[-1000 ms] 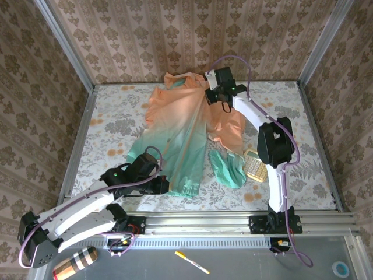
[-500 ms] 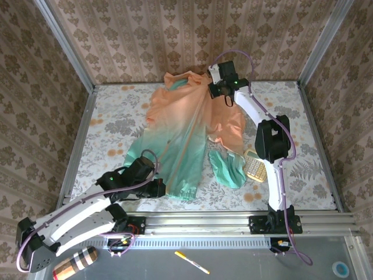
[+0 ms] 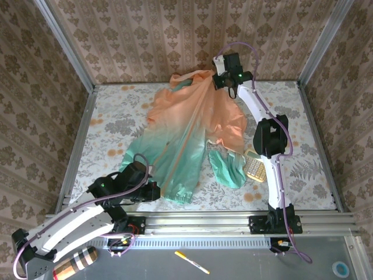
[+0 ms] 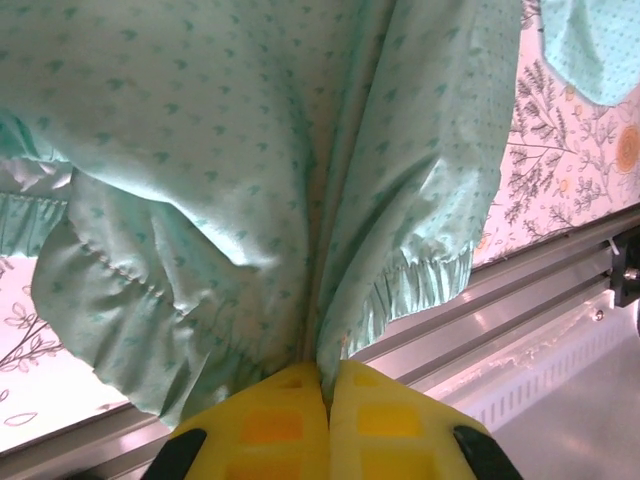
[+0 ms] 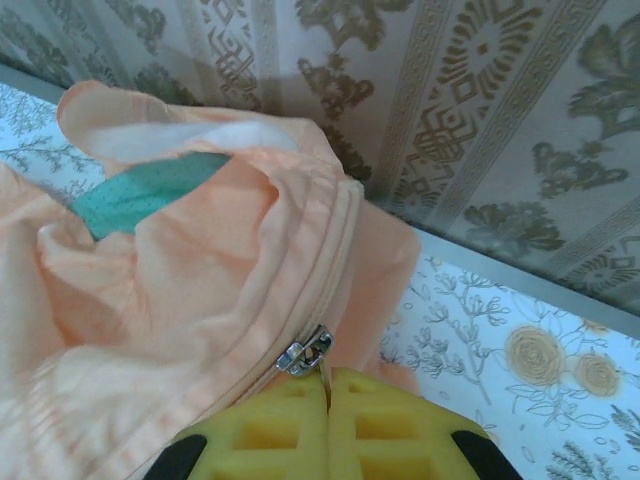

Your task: Zip up the jacket

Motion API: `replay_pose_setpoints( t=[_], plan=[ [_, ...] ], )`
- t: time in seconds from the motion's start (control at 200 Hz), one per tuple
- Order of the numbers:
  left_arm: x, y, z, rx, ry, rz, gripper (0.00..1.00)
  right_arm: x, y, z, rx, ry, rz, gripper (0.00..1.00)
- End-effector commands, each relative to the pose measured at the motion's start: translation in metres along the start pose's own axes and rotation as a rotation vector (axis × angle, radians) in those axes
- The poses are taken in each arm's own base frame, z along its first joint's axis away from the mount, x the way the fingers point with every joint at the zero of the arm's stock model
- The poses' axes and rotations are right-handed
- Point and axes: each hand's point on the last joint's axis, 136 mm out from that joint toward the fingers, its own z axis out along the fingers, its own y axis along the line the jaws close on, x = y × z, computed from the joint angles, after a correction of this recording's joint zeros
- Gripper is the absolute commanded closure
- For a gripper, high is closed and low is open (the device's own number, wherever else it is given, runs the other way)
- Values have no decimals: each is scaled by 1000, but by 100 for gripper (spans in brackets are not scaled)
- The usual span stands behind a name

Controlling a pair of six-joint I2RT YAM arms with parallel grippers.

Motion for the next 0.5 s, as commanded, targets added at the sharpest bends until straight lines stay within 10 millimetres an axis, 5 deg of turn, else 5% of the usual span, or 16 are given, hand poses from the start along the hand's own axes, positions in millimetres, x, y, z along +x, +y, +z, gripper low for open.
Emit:
replay_pose_setpoints(
  t=[0.0, 0.495],
  plan=[
    [24, 22, 0, -78, 85, -48, 100, -20, -36, -6, 94, -59, 22, 100],
    [36, 44, -5, -154, 89, -141, 100, -26, -61, -1, 126, -84, 39, 100]
  ],
)
